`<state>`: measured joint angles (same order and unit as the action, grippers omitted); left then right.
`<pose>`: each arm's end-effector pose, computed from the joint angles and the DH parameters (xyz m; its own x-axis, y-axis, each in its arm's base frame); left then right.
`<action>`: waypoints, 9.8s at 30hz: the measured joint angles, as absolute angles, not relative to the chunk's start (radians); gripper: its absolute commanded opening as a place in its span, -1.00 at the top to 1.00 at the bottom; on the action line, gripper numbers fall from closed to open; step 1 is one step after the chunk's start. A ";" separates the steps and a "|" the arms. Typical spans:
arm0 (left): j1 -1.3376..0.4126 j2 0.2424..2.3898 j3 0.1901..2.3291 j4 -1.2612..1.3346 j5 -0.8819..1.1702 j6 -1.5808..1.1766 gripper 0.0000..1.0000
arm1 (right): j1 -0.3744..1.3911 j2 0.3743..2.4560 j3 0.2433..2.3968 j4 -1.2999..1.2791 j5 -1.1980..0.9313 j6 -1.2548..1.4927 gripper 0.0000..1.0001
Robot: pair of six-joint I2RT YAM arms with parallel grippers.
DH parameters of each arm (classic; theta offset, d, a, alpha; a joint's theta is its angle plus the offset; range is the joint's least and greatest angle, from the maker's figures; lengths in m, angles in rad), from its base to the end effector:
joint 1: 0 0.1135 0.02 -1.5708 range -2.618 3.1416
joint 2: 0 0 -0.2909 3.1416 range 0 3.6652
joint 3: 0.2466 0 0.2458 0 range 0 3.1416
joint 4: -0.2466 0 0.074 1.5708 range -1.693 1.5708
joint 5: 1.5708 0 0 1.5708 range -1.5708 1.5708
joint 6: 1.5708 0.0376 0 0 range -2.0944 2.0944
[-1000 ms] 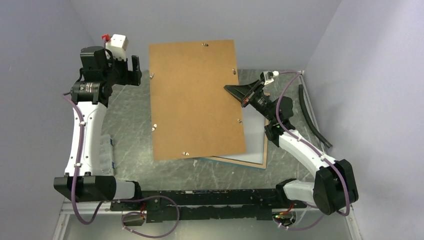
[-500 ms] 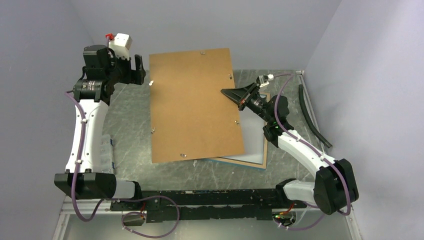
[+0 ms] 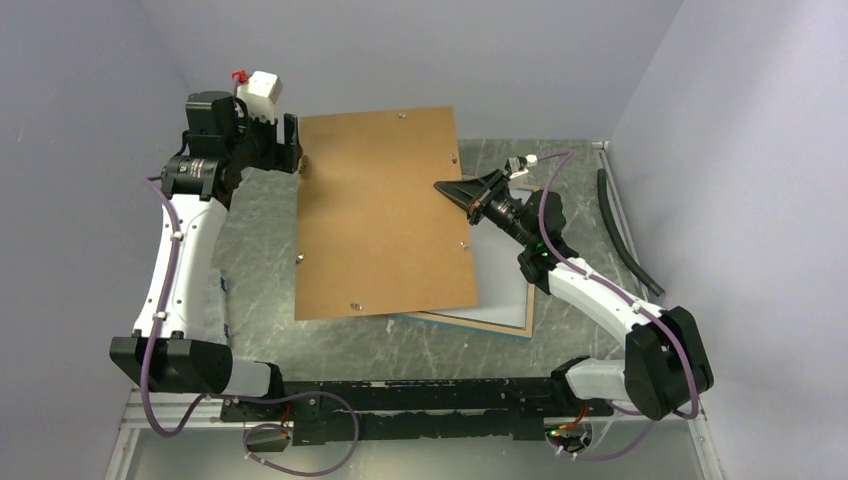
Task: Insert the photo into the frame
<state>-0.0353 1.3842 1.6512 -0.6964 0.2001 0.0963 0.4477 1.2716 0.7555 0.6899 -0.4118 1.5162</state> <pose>0.2805 -0.0174 0.4740 -0.3934 0.1082 -0.9130 0.2542 0.9671 0.0051 0.2441 0.1339 0.3448 -0.7424 0.6585 -0.1229 -0.1967 -0.0390 0.9797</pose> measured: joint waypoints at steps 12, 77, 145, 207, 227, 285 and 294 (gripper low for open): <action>-0.039 1.378 1.631 -0.651 -0.006 0.146 -0.67 | 0.448 1.272 0.750 0.687 -0.394 1.514 1.00; -0.193 1.104 1.240 -0.889 0.055 0.090 -0.61 | 0.437 1.277 0.752 0.630 -0.242 1.417 1.00; -0.254 1.712 1.452 -0.696 0.344 0.084 -0.74 | -0.162 1.473 0.575 0.552 -0.691 1.055 1.00; -0.409 2.041 1.478 -0.534 0.457 0.015 0.49 | -0.142 1.555 0.575 0.581 -0.648 0.970 0.96; -0.410 2.046 1.448 -0.509 0.468 0.041 0.80 | -0.082 1.542 0.605 0.476 -0.527 0.891 0.67; -0.410 2.018 1.370 -0.474 0.450 0.067 0.95 | 0.247 1.651 1.029 -0.352 0.111 0.504 -1.00; -0.413 2.009 1.363 -0.481 0.448 0.067 0.95 | 0.232 1.639 1.029 -0.422 0.123 0.454 -1.00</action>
<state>-0.4129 2.0090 1.3628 -0.4808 0.4480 0.0666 0.2317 1.6386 1.0290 -0.4225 0.1234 0.4541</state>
